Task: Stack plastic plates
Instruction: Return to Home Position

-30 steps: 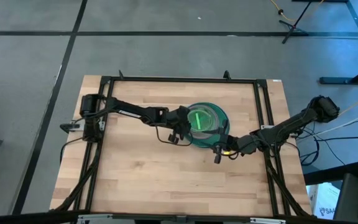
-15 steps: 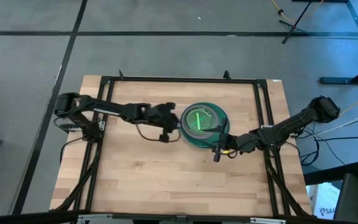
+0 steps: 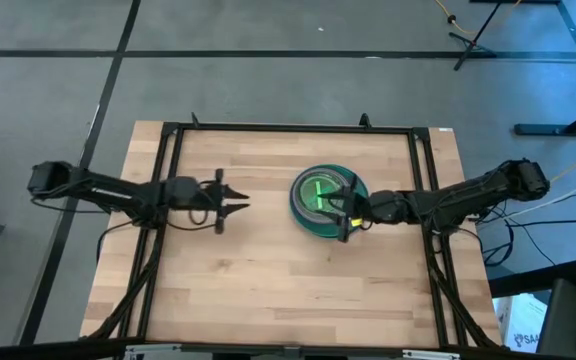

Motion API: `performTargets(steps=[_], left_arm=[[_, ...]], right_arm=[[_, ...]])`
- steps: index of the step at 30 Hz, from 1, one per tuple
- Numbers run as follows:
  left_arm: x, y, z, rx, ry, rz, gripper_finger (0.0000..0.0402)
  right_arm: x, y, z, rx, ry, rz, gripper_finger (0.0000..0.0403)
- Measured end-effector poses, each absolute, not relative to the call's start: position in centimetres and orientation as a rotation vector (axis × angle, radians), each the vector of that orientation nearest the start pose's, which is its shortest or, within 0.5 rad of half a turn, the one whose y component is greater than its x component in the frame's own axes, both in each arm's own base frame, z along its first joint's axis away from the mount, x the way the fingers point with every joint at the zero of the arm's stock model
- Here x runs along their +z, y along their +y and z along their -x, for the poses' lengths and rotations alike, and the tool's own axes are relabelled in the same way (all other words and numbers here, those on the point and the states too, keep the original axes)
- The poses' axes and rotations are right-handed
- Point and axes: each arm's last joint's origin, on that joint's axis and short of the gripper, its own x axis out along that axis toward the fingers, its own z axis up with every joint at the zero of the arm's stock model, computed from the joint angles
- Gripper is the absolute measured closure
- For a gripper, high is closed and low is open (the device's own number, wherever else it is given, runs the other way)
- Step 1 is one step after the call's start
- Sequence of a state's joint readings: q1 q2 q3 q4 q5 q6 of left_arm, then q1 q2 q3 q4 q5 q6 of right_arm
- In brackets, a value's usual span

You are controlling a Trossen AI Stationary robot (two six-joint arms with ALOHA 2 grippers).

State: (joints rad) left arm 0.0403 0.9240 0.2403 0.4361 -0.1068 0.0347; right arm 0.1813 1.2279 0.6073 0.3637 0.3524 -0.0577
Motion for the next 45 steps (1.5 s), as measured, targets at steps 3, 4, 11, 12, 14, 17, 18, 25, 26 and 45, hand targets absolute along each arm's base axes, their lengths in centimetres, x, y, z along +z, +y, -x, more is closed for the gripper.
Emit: performTargets(steps=[3, 4, 11, 12, 14, 17, 18, 25, 26, 45], left_arm=[[17.2, 0.8, -16.2, 0.156, 0.188, -0.002, 0.0308], [17.0, 0.7, -15.7, 0.157, 0.169, 0.007, 0.0308], [16.0, 0.4, -13.6, 0.158, 0.083, 0.047, 0.0327], [15.8, 0.4, -13.4, 0.156, 0.080, 0.054, 0.0336], [15.7, 0.3, -13.2, 0.153, 0.095, 0.069, 0.0357], [15.5, 0.1, -13.0, 0.138, 0.118, 0.084, 0.0390], [15.5, 0.0, -13.0, 0.137, 0.119, 0.085, 0.0396], [15.9, -0.1, -12.7, 0.122, 0.084, 0.067, 0.0395], [16.0, -0.1, -12.6, 0.121, 0.078, 0.067, 0.0397], [16.8, -0.1, -10.4, 0.093, -0.013, 0.069, 0.0396]], right_arm=[[23.4, 3.6, -25.5, -0.160, 0.259, 0.125, 0.0246], [23.3, 3.6, -25.5, -0.159, 0.264, 0.126, 0.0256], [20.9, 3.3, -24.4, -0.165, 0.293, 0.098, 0.0323], [20.3, 3.3, -24.1, -0.168, 0.288, 0.090, 0.0332], [19.4, 3.1, -23.5, -0.172, 0.267, 0.075, 0.0349], [18.9, 2.8, -22.4, -0.155, 0.188, 0.051, 0.0370], [18.7, 2.6, -22.1, -0.159, 0.177, 0.047, 0.0376], [17.8, 0.9, -20.5, -0.120, 0.164, 0.007, 0.0400], [17.8, 0.6, -20.4, -0.118, 0.163, 0.001, 0.0398], [17.7, -3.9, -19.5, -0.067, 0.139, -0.087, 0.0402]])
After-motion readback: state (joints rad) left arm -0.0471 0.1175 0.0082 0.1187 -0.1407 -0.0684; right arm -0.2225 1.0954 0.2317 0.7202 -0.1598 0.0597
